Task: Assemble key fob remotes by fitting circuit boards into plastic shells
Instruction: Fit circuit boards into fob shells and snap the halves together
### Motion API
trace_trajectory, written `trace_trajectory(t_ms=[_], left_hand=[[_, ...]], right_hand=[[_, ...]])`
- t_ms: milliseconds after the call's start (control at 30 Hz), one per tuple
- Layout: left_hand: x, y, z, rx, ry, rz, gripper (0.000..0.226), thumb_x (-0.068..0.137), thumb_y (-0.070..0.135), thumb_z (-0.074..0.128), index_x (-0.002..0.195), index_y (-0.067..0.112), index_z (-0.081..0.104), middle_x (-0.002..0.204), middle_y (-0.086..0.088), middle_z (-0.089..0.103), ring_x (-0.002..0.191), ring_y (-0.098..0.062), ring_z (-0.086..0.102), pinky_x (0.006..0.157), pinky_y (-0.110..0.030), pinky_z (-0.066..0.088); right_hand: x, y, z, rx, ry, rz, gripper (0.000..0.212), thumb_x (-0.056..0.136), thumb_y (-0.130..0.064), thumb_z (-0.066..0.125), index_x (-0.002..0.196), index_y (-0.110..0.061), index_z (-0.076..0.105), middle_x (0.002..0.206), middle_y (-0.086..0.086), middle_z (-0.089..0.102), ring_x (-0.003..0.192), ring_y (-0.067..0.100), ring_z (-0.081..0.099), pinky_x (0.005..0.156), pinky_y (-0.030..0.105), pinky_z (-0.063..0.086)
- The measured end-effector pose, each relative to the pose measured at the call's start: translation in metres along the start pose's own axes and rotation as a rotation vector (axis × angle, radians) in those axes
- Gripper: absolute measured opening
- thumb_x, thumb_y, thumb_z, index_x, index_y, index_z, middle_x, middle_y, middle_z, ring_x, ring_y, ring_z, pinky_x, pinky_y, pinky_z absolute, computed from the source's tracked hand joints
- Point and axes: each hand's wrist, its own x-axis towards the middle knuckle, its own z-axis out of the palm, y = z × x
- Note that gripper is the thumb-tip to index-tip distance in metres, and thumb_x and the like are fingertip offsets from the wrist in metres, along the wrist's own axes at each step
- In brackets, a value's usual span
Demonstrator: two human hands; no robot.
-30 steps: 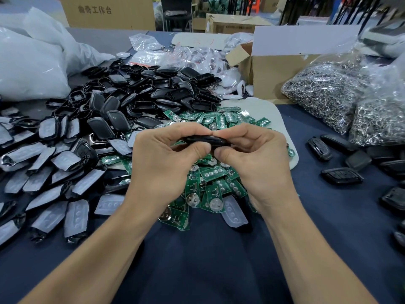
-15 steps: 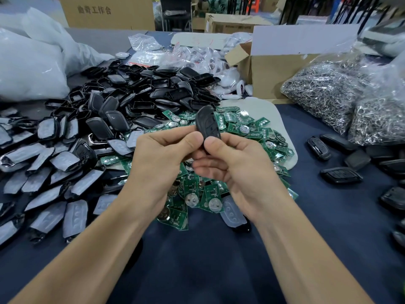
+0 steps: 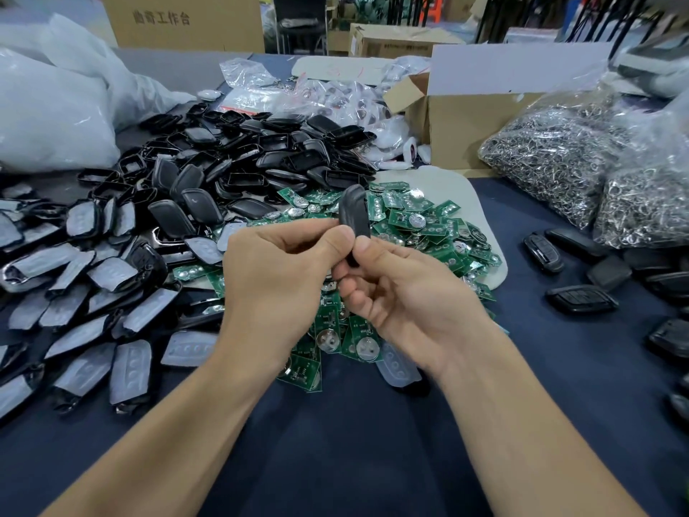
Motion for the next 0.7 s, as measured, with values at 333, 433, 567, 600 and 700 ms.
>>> trace_trajectory(t_ms=[333,433,567,600,700], left_hand=[[-0.008,0.007,0.003,0.262,-0.038,0.261,0.041,0.074,-0.004,0.086,0.091,0.033,0.081,0.096,0.026,0.077,0.091,0.002,0.074,0.085,-0.019,0.058],[-0.009,0.009,0.003,0.261,-0.057,0.309,0.042,0.074,-0.005,0.087,0.093,0.031,0.080,0.100,0.029,0.075,0.093,0.002,0.074,0.088,-0.019,0.058],[-0.010,0.010,0.004,0.275,-0.076,0.345,0.041,0.073,-0.004,0.087,0.098,0.028,0.080,0.100,0.035,0.072,0.093,0.003,0.074,0.089,-0.022,0.058],[-0.010,0.010,0.004,0.275,-0.075,0.352,0.040,0.073,-0.003,0.087,0.099,0.027,0.080,0.100,0.036,0.071,0.094,0.003,0.074,0.090,-0.023,0.059],[-0.008,0.008,0.002,0.271,-0.092,0.357,0.039,0.073,-0.001,0.089,0.100,0.026,0.081,0.099,0.026,0.075,0.096,0.002,0.074,0.091,-0.025,0.059]], right_hand=[[0.009,0.013,-0.006,-0.529,0.088,-0.412,0.030,0.079,0.013,0.056,0.087,-0.008,0.076,0.081,0.022,0.072,0.073,0.025,0.070,0.072,0.048,0.064],[0.010,0.012,-0.008,-0.626,0.108,-0.495,0.030,0.074,0.008,0.055,0.089,-0.005,0.077,0.083,0.022,0.073,0.076,0.038,0.072,0.072,0.052,0.063],[0.010,0.010,-0.012,-0.730,0.128,-0.553,0.026,0.074,0.002,0.057,0.087,-0.007,0.077,0.077,0.014,0.074,0.067,0.017,0.067,0.061,0.031,0.054],[0.010,0.009,-0.013,-0.733,0.123,-0.559,0.026,0.074,0.002,0.058,0.087,-0.008,0.078,0.076,0.011,0.074,0.067,0.013,0.066,0.061,0.027,0.052],[0.009,0.009,-0.012,-0.712,0.116,-0.570,0.031,0.074,0.008,0.057,0.089,-0.008,0.078,0.078,0.010,0.075,0.069,0.010,0.067,0.062,0.023,0.052]])
